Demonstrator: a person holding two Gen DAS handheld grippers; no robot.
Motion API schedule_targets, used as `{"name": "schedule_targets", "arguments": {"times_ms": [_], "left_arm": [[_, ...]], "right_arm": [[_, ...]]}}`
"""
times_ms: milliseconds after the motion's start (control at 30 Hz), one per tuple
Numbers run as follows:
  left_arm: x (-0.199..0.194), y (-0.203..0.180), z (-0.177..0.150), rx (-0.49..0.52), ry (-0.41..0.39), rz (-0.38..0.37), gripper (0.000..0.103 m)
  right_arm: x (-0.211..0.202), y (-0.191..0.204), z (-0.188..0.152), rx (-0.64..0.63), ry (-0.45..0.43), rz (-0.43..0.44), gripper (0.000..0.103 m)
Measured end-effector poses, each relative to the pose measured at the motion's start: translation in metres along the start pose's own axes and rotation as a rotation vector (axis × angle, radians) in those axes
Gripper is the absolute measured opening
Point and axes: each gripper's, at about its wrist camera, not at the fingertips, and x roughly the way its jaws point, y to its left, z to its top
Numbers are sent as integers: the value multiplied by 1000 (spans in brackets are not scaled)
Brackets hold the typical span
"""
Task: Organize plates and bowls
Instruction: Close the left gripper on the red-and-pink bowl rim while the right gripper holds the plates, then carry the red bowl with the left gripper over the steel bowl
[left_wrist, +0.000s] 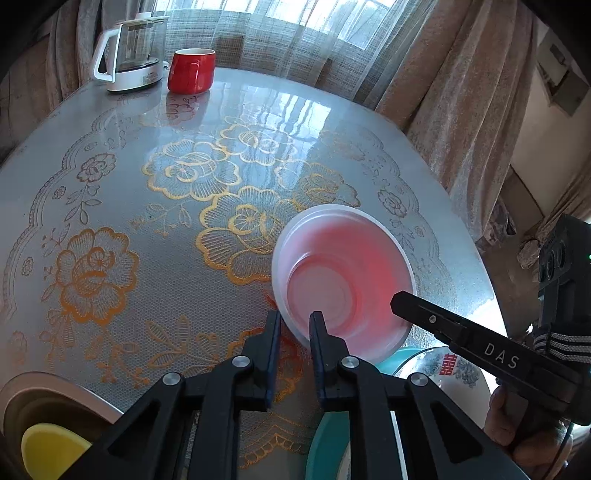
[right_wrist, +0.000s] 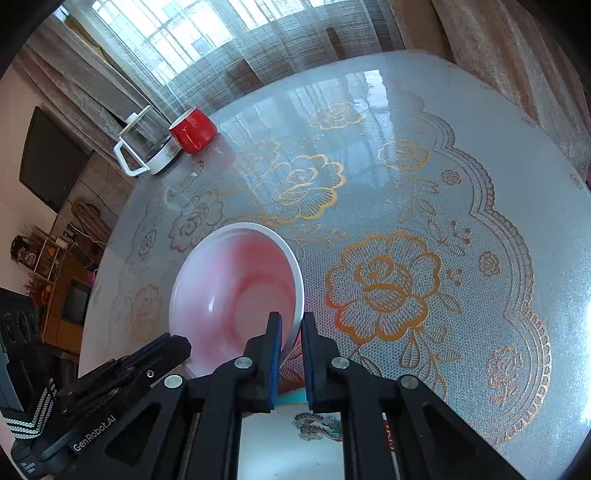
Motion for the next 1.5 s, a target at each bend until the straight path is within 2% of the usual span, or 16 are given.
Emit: {"name": "schedule_targets", "arguments": {"times_ms": [133, 500, 1000, 1500], "left_arm": [[-13, -6, -4, 43, -41, 29, 15], [-57, -16, -23, 112, -136, 25, 15], [-99, -8, -63, 117, -186, -6, 15], [-139, 30, -88, 72, -242, -19, 15]], "right_arm": [[-5, 5, -2, -5, -12, 6, 10], [-26, 14, -20, -17, -57, 32, 10], [-52, 29, -57, -38, -90, 77, 10], [-66, 75, -80, -124, -113, 123, 10]]}}
